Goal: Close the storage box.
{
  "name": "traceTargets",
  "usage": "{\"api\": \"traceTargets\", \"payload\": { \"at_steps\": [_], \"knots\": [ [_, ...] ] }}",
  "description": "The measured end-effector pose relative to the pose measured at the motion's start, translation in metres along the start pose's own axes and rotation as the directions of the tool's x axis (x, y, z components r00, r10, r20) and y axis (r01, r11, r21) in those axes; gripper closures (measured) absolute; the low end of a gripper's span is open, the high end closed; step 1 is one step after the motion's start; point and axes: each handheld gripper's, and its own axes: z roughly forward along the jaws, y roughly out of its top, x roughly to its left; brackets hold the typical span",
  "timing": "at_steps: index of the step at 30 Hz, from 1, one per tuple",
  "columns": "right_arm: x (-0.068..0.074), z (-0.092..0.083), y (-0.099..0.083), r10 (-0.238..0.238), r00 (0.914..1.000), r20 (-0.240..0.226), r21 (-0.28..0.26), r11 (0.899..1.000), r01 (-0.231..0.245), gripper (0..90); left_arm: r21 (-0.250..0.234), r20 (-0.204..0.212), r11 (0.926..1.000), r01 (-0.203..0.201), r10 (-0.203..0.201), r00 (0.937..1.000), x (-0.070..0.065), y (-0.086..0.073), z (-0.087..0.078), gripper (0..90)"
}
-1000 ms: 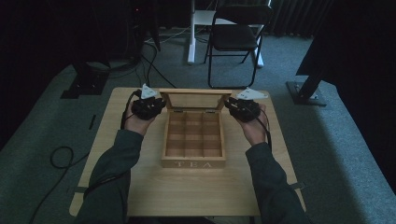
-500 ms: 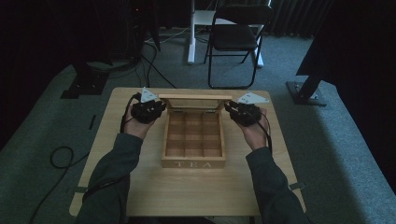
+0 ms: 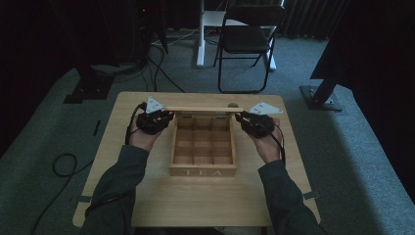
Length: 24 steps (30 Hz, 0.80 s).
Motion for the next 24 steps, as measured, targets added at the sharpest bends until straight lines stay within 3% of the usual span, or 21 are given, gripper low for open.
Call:
{"api": "traceTargets", "payload": {
  "at_steps": [24],
  "knots": [
    [0.012,-0.013,-0.012,0.014,0.9999,-0.002,0.005,1.000,-0.014,72.0,-0.007,0.013,1.0000,0.007,-0.006,0.9999,-0.009,-0.014,-0.010,74.7]
  ]
}}
